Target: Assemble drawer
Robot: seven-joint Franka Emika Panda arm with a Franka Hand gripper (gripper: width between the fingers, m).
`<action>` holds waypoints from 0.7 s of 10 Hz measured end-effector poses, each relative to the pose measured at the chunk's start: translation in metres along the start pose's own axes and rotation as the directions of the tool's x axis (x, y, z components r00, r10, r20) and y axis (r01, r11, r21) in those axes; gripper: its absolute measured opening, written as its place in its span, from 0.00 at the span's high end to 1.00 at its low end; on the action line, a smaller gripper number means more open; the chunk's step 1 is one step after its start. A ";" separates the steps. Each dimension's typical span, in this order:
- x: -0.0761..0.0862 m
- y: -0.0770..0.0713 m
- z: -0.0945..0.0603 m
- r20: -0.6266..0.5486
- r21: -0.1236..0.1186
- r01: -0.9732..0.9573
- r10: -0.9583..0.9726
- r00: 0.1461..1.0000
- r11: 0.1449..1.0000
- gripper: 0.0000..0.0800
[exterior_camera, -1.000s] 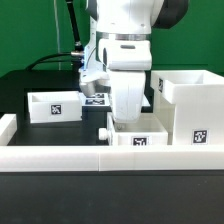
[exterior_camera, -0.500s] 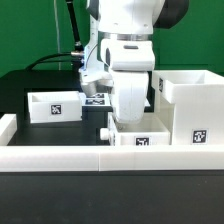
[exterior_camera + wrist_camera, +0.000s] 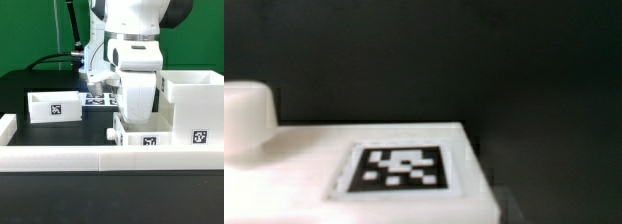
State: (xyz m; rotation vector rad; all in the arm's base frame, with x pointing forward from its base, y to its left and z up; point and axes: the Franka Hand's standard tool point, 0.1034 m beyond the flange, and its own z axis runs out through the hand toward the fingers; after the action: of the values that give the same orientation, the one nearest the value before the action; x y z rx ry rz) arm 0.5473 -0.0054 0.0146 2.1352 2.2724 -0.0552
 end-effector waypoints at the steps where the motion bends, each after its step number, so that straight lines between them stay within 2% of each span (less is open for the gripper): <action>1: 0.000 0.000 0.000 0.000 0.000 0.000 0.000 1.000 1.000 0.95; 4: 0.008 0.001 -0.001 -0.003 0.001 -0.044 0.044 0.999 0.999 0.95; 7: 0.017 0.001 -0.001 -0.004 0.014 -0.086 0.086 0.996 0.996 0.95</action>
Offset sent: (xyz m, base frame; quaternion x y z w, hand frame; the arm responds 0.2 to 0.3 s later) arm 0.0092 0.0227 0.0018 0.0010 0.0054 0.0384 0.9992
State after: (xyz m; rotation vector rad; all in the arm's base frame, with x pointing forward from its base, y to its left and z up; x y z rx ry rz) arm 0.5470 0.0116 0.0150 2.2397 2.1861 -0.0644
